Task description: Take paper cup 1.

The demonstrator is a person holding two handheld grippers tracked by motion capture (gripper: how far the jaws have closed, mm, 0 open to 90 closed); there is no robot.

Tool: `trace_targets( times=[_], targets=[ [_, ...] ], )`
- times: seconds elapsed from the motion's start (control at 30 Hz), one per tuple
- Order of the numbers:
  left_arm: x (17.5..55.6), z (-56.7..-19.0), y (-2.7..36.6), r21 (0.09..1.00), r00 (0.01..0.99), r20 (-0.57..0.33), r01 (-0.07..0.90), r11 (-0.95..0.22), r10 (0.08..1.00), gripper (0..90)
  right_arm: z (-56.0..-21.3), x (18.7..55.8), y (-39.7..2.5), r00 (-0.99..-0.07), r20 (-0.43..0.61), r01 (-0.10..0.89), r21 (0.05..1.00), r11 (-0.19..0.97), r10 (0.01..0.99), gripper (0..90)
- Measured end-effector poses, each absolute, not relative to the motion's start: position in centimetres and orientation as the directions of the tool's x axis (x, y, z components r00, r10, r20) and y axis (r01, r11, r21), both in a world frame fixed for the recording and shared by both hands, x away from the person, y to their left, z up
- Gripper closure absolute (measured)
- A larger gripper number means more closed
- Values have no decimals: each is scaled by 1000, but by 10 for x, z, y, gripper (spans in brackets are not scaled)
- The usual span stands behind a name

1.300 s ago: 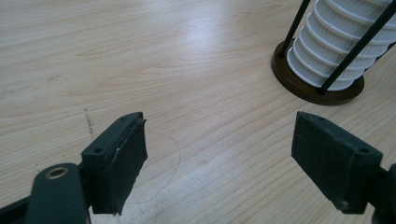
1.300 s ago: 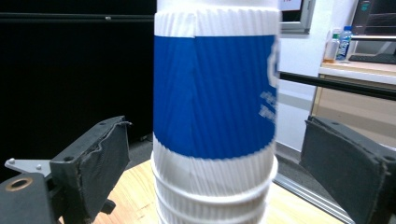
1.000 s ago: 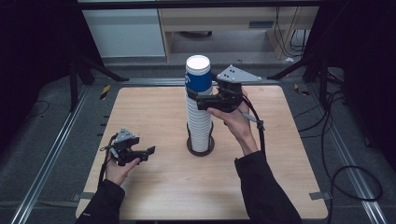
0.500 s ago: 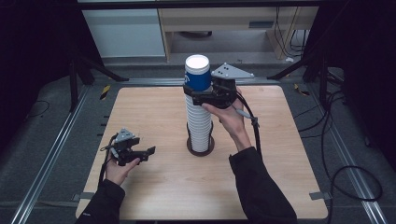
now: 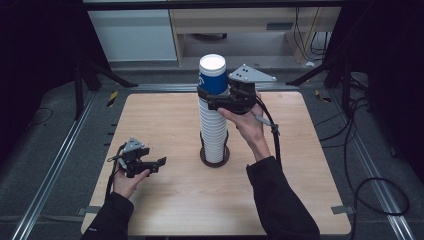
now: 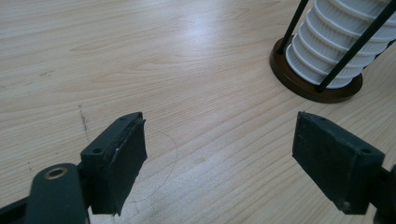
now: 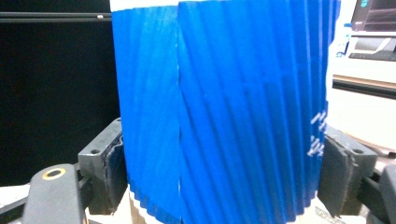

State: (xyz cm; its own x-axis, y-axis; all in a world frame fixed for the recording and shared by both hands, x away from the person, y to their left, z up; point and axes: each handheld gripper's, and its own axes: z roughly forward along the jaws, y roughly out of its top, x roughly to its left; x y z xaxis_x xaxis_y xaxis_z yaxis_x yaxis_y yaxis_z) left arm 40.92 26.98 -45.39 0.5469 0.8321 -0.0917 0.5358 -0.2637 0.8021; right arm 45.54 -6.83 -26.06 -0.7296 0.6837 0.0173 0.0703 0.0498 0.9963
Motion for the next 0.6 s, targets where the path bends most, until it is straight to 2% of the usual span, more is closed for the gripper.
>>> trace_targets(
  times=[0.6],
  targets=[
    [409,-454,270,803,544,-95,537,-259,834,168,-217,451,-74,-738,-12,15,999,34,675,201]
  ],
)
